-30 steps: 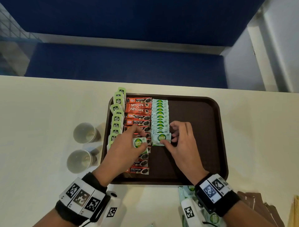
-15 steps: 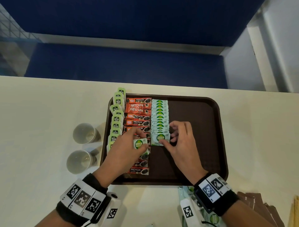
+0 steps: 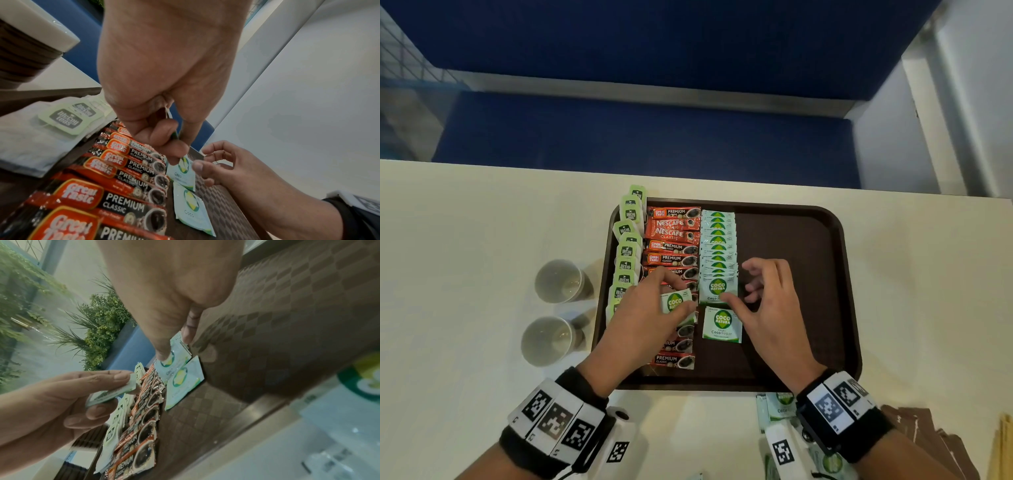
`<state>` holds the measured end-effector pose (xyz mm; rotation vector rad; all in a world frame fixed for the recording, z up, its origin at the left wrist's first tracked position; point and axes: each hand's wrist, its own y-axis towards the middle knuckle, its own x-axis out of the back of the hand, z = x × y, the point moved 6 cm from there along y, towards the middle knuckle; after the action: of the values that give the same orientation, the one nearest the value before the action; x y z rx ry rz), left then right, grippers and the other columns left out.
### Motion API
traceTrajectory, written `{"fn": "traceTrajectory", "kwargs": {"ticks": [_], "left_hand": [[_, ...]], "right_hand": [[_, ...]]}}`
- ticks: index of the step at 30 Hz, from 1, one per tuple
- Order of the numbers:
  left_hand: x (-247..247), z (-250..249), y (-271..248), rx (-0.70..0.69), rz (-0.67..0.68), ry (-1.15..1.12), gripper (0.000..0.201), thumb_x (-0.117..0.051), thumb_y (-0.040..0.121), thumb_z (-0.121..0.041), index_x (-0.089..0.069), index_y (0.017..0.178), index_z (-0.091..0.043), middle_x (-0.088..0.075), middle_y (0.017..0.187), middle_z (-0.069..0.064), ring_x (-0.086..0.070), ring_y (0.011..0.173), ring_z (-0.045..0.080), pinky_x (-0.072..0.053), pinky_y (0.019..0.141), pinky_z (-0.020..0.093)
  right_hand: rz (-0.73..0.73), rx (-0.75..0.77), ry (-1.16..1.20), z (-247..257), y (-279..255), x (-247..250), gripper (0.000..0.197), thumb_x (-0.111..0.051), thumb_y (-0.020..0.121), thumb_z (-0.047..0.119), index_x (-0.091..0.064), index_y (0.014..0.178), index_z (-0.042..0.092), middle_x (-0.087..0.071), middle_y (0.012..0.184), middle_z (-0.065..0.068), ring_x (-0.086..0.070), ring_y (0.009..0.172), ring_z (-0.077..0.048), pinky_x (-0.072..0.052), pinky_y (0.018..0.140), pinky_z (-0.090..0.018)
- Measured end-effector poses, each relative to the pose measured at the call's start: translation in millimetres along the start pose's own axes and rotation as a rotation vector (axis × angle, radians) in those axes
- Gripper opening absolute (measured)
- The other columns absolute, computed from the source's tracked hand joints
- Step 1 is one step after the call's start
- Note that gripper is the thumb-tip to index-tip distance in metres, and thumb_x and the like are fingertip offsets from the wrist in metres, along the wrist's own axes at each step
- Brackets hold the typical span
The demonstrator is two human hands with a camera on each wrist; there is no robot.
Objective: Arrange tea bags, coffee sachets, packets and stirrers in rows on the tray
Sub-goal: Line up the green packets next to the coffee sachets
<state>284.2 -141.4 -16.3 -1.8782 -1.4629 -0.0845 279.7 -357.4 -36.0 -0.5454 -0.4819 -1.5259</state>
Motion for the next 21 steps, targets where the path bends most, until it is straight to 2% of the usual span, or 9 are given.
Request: {"fn": "traceTrajectory", "kwargs": {"ticks": [2,4,7,9,11,14,16,18,21], "left_hand": [[0.9,-1.3,-0.9,-0.012,-0.003,-0.024,0.014,-0.072,0.103,-0.032,-0.06,0.11,-0.035,-0.07,0.116,-0.012,-0.076,0.083,0.01,-0.061,0.077,0.025],[-1.0,-0.8,-1.3,-0.007,0.039,-0.072,0.013,-0.066,0.107,-0.026,-0.063,0.113,-0.037,-0.072,0.119,-0.012,-0.074,0.097,0.012,-0.06,0.092,0.035],[-8.3,-6.5,-4.6,-0.016,0.146,-0.277,0.03,-0.063,0.108,-0.013,-0.07,0.122,-0.039,-0.072,0.129,-0.011,-0.075,0.105,0.004,-0.063,0.091,0.027],[-11.3,-13.8,-5.0,-0.042,0.174,-0.381,0.034,-0.069,0.104,-0.008,-0.072,0.128,-0.032,-0.073,0.133,-0.01,-0.076,0.111,0.008,-0.064,0.092,0.029],[-11.6,-18.3,-4.5,-0.043,0.165,-0.447,0.038,-0.076,0.098,-0.004,-0.073,0.129,-0.025,-0.077,0.127,-0.006,-0.079,0.107,0.013,-0.065,0.086,0.028],[-6.7,-21.1,-1.4,-0.065,0.117,-0.391,0.038,-0.084,0.092,-0.01,-0.073,0.124,-0.027,-0.083,0.109,-0.004,-0.081,0.098,0.014,-0.065,0.083,0.026],[-2.8,-20.9,0.4,-0.096,0.062,-0.303,0.033,-0.087,0.089,-0.017,-0.074,0.117,-0.029,-0.082,0.096,-0.005,-0.08,0.092,0.011,-0.063,0.082,0.02],[1.2,-20.1,1.5,-0.128,-0.024,-0.242,0.025,-0.089,0.088,-0.02,-0.077,0.108,-0.029,-0.081,0.093,-0.01,-0.077,0.09,0.007,-0.061,0.081,0.018],[2.2,-18.1,3.1,-0.167,-0.116,-0.184,0.014,-0.088,0.089,-0.02,-0.078,0.093,-0.029,-0.078,0.089,-0.017,-0.074,0.085,0.003,-0.058,0.078,0.014]], "right_hand": [[-0.04,0.025,0.012,6.3,-2.6,6.0,0.033,-0.08,0.095,0.026,-0.059,0.121,0.023,-0.05,0.117,0.007,-0.06,0.093,-0.013,-0.052,0.076,-0.015],[-0.045,0.025,0.053,12.0,-6.3,10.7,0.023,-0.076,0.099,0.021,-0.062,0.117,0.024,-0.054,0.109,0.007,-0.061,0.088,-0.015,-0.051,0.071,-0.018],[0.077,-0.053,0.21,17.3,-13.2,8.8,0.016,-0.076,0.099,0.02,-0.069,0.111,0.027,-0.065,0.099,0.007,-0.064,0.086,-0.016,-0.054,0.069,-0.025],[0.223,-0.159,0.346,19.8,-18.1,2.1,0.019,-0.077,0.098,0.024,-0.071,0.116,0.03,-0.071,0.099,0.007,-0.067,0.088,-0.014,-0.058,0.073,-0.031],[0.297,-0.246,0.447,20.2,-20.4,-1.2,0.023,-0.076,0.099,0.025,-0.07,0.121,0.029,-0.075,0.101,0.002,-0.07,0.091,-0.02,-0.06,0.076,-0.035],[0.271,-0.306,0.517,15.2,-16.2,4.8,0.018,-0.076,0.099,0.017,-0.069,0.116,0.017,-0.078,0.1,-0.007,-0.071,0.094,-0.033,-0.061,0.077,-0.035],[0.263,-0.301,0.518,12.2,-13.4,8.1,0.014,-0.075,0.099,0.013,-0.069,0.111,0.01,-0.078,0.099,-0.01,-0.071,0.093,-0.033,-0.061,0.076,-0.031],[0.244,-0.303,0.514,8.9,-11.5,9.7,0.011,-0.075,0.099,0.012,-0.068,0.107,0.008,-0.078,0.096,-0.012,-0.072,0.091,-0.033,-0.061,0.076,-0.03],[0.182,-0.319,0.442,0.1,-9.4,11.7,0.012,-0.08,0.096,0.018,-0.07,0.1,0.014,-0.078,0.092,-0.007,-0.073,0.086,-0.027,-0.061,0.076,-0.034]]}}
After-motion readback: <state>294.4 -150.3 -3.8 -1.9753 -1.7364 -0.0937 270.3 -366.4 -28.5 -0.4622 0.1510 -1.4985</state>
